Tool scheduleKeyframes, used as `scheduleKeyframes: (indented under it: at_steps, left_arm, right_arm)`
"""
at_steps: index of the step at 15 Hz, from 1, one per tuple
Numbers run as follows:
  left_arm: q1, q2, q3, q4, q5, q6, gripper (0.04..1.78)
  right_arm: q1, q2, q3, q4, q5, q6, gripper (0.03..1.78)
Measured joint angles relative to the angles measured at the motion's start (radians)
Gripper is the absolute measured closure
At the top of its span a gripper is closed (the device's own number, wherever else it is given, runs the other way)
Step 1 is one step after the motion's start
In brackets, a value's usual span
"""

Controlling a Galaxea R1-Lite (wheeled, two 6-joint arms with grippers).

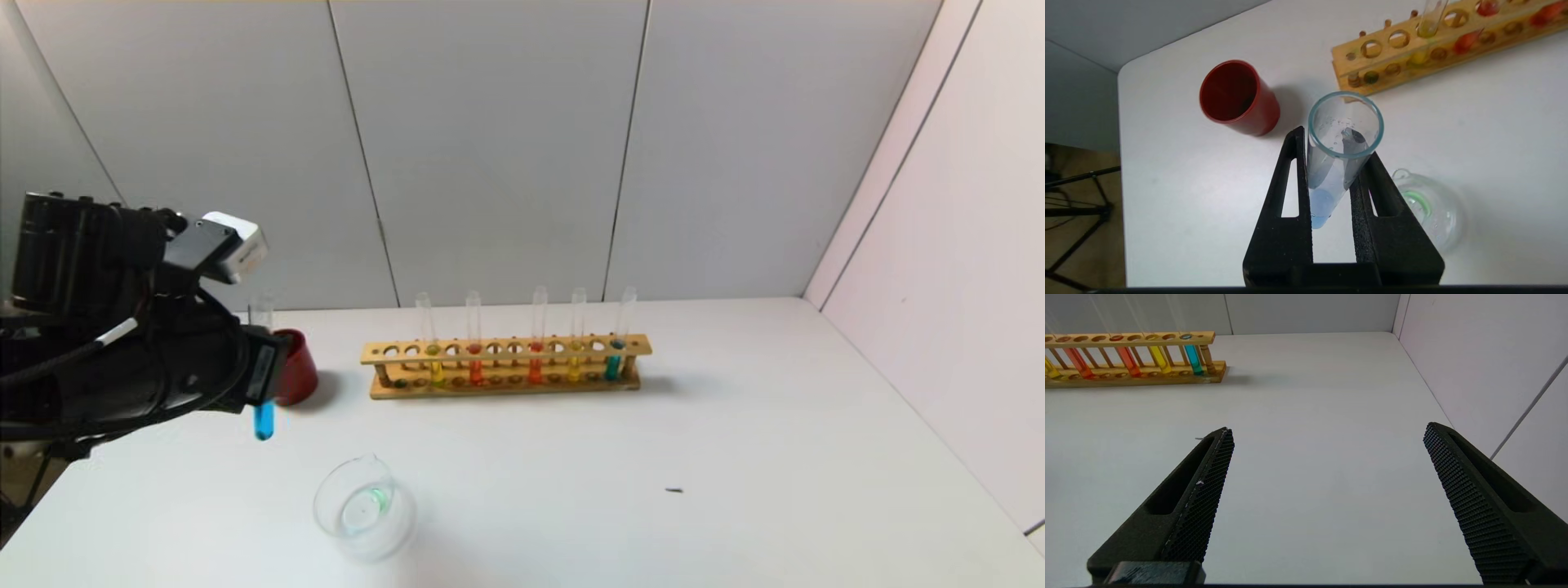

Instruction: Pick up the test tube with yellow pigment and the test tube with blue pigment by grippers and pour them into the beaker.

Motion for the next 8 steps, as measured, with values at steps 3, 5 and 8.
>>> scheduleKeyframes:
  at_steps: [3,5,8]
  left_arm:
    - [0.027,-0.048,0.053,-0.002,0.038,0.113,1.50]
    - [0.037,-0.058,0.082,-0.007,0.055,0.164,1.50]
    - [0.039,-0.052,0.109,-0.005,0.056,0.210,1.50]
  right_arm:
    - [0.000,0.000,0.000,0.000,0.000,0.001,0.11]
    - [0.000,0.000,0.000,0.000,0.000,0.000,0.11]
    - [0.000,0.000,0.000,0.000,0.000,0.001,0.11]
